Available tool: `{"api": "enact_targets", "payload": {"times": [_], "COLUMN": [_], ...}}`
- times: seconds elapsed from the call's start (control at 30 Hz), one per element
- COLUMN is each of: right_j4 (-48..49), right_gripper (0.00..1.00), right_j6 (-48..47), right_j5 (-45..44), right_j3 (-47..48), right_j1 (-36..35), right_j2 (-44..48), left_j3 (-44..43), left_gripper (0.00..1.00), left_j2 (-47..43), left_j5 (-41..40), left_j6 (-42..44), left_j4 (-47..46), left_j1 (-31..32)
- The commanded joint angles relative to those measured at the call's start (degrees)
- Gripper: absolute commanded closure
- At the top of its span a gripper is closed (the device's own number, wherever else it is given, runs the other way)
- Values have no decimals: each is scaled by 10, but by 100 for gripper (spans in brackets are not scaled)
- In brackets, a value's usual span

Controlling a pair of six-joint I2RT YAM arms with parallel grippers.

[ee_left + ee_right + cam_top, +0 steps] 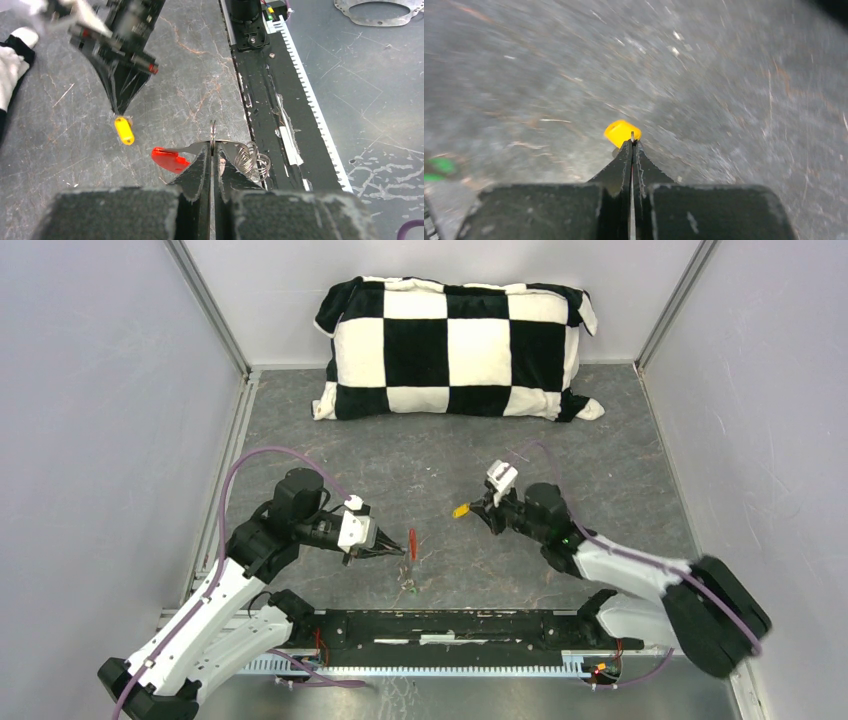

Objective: Put the keys on the keyring

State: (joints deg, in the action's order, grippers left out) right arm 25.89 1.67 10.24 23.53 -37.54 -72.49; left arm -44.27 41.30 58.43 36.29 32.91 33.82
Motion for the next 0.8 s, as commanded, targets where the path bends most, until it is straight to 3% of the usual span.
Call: {"api": "enact_targets", "payload": {"times": [0.0, 0.13, 0.23, 0.37, 0.57, 0.77], "right_j4": [79, 39, -51, -171, -253, -356], "right_gripper": [99, 99, 99, 100, 99, 99], "right_j6": [-44, -92, -147, -229, -290, -328], "right_j5": [134, 188, 208, 215, 209, 211], "right_j3": [-63, -62, -9, 88, 175, 253], "right_j1": [-21, -65, -108, -166, -211, -238], "right_j2": [137, 236, 264, 256, 242, 200], "left_j3": [-20, -10, -7, -10, -6, -11], "left_gripper": [98, 98, 98, 98, 98, 98], "left_j2": [-6, -11, -8, 2, -1, 0], "left_j5": [18, 28, 45, 64, 88, 117], "left_j6": [-36, -72, -92, -101, -99, -38], "left_j4": [-19, -49, -68, -72, -68, -33], "left_j1": [-1, 0, -1, 0, 0, -1]}}
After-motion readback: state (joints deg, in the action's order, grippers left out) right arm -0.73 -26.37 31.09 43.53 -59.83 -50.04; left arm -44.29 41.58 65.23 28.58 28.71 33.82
